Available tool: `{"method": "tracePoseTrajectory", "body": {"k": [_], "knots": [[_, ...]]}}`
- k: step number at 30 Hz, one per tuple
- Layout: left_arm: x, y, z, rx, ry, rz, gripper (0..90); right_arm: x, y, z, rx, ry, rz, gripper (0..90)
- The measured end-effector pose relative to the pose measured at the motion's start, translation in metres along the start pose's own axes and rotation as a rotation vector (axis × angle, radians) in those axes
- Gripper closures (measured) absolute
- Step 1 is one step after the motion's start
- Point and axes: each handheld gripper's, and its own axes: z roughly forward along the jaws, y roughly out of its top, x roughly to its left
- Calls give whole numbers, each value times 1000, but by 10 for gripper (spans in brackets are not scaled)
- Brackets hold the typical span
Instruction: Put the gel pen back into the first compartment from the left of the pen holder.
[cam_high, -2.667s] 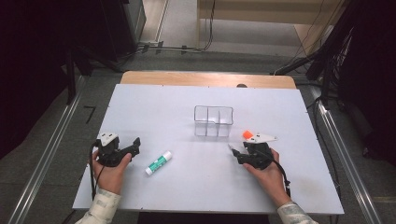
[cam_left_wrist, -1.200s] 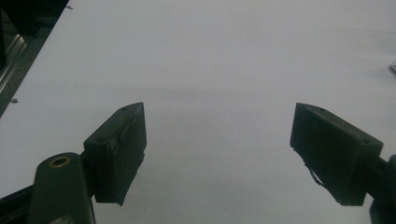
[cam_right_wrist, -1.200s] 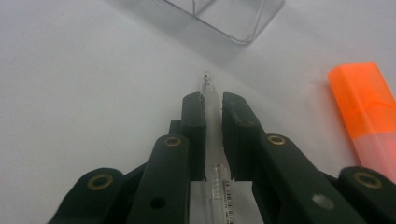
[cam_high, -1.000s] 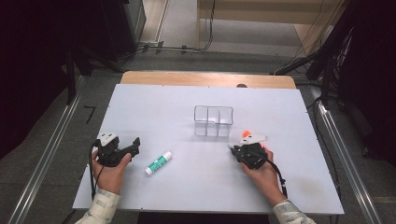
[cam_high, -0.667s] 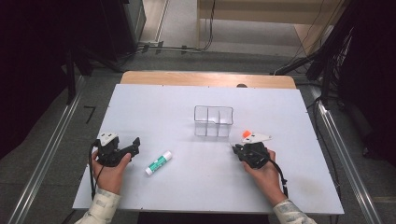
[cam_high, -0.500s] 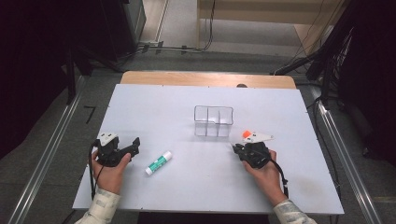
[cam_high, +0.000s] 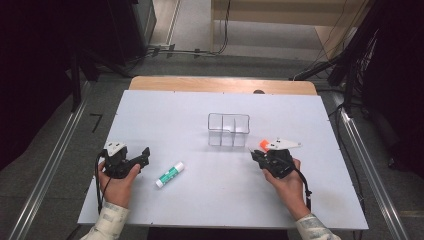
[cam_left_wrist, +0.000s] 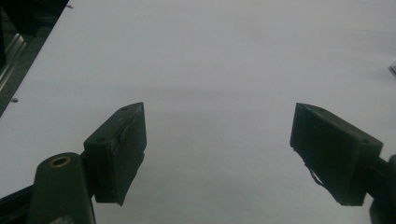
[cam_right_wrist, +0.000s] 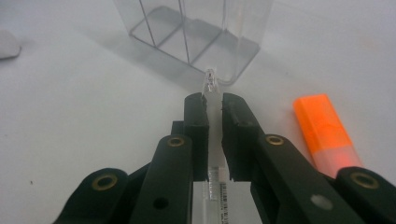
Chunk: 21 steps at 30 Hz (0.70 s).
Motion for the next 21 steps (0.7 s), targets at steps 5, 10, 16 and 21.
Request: {"method": "tracePoseTrajectory", "body": {"k": [5,10,16,21], "knots": [[0,0,0,0,-1,-2,194,-1,8,-6,-24,11,11,792],[0,0,0,-2,-1,-5,194,0,15,-9,-47,12,6,792],[0,0,0,-2,-2,-4,194,2,22,-10,-63,23,6,793],[0,0,0,-2,-2,-2,194,4,30,-10,-76,37,6,792]]}}
